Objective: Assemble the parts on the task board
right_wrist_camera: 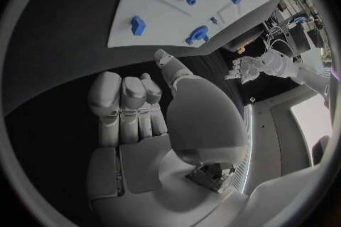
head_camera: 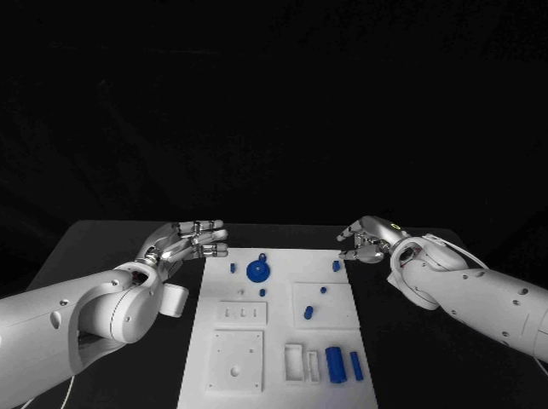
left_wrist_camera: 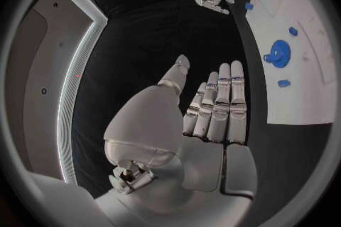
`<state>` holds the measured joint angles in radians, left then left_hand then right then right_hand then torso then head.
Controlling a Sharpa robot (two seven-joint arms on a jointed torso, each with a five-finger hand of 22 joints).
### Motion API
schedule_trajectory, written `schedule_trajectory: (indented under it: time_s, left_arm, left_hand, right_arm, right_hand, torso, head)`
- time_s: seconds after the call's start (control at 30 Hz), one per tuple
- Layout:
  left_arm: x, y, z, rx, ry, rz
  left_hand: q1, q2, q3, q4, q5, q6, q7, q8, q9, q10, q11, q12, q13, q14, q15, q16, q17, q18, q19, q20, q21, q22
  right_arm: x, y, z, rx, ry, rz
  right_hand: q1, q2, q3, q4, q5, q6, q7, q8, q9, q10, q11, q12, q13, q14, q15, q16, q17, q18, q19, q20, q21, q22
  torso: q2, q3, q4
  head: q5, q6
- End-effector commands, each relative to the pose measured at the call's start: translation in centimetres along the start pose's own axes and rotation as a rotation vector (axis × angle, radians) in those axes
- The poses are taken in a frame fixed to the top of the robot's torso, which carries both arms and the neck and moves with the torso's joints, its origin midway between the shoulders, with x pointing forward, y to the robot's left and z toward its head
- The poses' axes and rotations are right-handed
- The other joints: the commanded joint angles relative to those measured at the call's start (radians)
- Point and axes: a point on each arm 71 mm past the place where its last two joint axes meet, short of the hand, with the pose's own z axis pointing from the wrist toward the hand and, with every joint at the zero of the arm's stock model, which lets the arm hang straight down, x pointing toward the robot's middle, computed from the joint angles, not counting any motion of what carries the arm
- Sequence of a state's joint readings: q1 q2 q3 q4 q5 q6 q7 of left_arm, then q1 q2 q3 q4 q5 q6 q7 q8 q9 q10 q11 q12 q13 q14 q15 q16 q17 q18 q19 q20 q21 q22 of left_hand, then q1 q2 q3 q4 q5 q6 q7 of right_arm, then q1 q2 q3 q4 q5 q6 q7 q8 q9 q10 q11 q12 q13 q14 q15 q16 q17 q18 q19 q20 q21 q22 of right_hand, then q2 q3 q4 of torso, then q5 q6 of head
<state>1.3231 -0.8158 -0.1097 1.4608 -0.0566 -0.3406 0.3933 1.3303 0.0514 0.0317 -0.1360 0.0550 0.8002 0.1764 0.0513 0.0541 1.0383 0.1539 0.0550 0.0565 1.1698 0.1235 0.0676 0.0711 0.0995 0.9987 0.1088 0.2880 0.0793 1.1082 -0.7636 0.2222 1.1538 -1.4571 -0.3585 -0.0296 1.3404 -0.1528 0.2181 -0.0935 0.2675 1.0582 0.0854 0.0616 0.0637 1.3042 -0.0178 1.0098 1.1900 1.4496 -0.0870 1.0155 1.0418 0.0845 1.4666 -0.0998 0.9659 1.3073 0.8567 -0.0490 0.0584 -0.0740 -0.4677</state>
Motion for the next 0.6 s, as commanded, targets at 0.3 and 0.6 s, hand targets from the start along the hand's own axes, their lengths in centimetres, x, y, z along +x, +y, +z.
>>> schedule_trajectory:
  time_s: [0.3, 0.6]
  left_arm:
    - [0.3, -0.1, 0.1, 0.011, 0.029, -0.014]
    - [0.3, 0.1, 0.2, 0.006, 0.032, -0.010]
  left_hand:
    - [-0.003, 0.006, 0.002, -0.007, 0.005, 0.004, -0.001, 0.004, 0.000, 0.003, 0.000, 0.005, 0.001, -0.006, 0.001, -0.004, 0.000, -0.009, -0.007, 0.001, 0.005, -0.001]
    - [-0.004, 0.004, 0.000, -0.008, 0.005, -0.002, 0.000, 0.003, 0.000, -0.008, 0.003, 0.005, 0.001, -0.009, 0.002, -0.004, 0.000, -0.009, -0.009, 0.002, 0.004, -0.001]
  right_arm:
    - [1.9, -2.7, -0.5, -0.024, 0.105, 0.023]
    - [3.5, -3.9, -0.7, 0.006, 0.125, 0.036]
  right_hand:
    - [0.006, 0.009, -0.004, -0.036, 0.019, -0.023, -0.001, 0.000, -0.001, -0.001, -0.007, -0.010, -0.004, 0.001, -0.005, -0.008, 0.008, -0.022, 0.030, -0.011, -0.003, 0.126]
    - [0.005, 0.020, -0.040, -0.034, -0.027, -0.038, 0.000, 0.001, -0.001, -0.004, -0.005, -0.018, -0.009, 0.001, -0.004, -0.013, 0.010, -0.020, 0.029, -0.009, -0.006, 0.125]
  torso:
    - [0.000, -0.0004, 0.0049]
    - [0.003, 0.0047, 0.0123]
  head:
    - [-0.002, -0.008]
    - [-0.006, -0.013]
